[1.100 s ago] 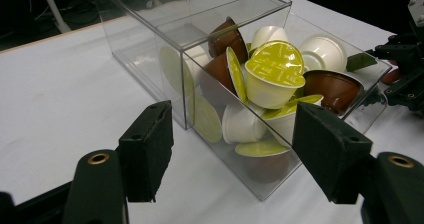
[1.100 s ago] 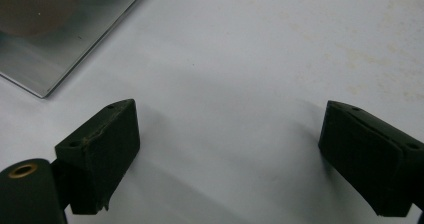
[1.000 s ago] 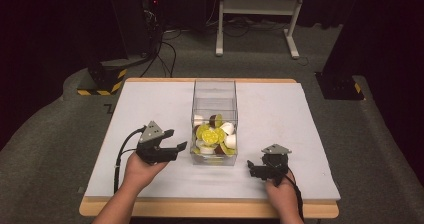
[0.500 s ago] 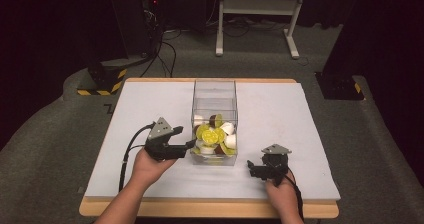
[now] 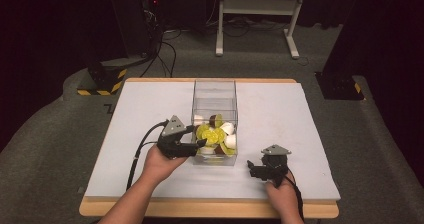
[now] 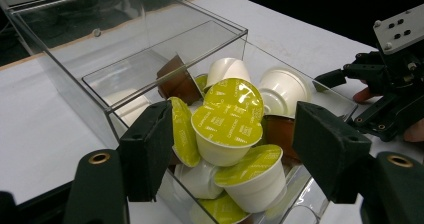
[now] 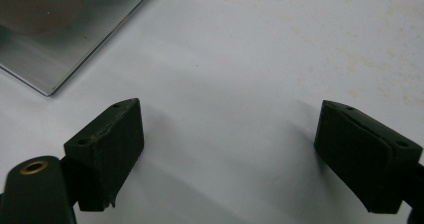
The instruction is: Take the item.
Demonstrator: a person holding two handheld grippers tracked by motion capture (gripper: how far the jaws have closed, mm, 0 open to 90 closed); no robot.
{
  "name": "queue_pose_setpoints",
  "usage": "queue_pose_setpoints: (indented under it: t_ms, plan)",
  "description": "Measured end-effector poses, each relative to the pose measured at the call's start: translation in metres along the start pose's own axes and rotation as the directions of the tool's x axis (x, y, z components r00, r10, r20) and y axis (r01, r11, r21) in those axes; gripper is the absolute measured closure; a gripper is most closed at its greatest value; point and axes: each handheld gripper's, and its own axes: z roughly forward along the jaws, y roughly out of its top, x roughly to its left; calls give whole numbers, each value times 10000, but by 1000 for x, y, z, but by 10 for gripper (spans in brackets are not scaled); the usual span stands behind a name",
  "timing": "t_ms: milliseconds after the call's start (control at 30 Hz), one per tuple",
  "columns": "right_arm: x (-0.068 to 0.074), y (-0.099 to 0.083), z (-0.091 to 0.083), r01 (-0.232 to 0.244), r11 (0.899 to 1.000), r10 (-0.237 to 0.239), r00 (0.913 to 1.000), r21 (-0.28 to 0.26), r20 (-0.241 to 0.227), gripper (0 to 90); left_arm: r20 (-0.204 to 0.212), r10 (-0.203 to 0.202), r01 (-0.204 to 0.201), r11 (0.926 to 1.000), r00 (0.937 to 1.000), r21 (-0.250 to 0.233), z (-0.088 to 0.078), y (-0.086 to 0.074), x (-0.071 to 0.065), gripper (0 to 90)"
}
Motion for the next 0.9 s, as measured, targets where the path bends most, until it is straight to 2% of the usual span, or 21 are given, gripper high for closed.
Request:
queue_pose_setpoints:
  t_ms: [33,167,367,500,600,700,733,900]
  plan:
    - [0,0,0,-14,10000,14,10000,8,-16,123,1,-62,62,10000,10000,-40,1,0,0,339]
    - [0,0,0,-33,10000,33,10000,10,-27,123,-44,108,-107,9998,9999,167,7,-3,0,342]
    - [0,0,0,-10,10000,10,10000,9,-19,123,-88,-23,25,9999,10000,158,15,-4,-2,334]
    - [0,0,0,-10,10000,10,10000,7,-18,124,-58,-27,29,9994,10000,334,20,-4,-4,340]
    - [0,0,0,-8,10000,8,10000,7,-17,124,-52,133,-131,9988,9999,469,23,-4,-3,340]
    - [0,0,0,-8,10000,8,10000,7,-19,124,-68,117,-114,9987,9999,494,25,-3,-2,338]
    - [0,0,0,-12,10000,12,10000,8,-20,124,-113,-10,16,9990,9999,455,26,-3,-1,338]
    - [0,0,0,-4,10000,4,10000,14,-26,124,-134,159,-151,9983,9998,556,28,-5,0,341]
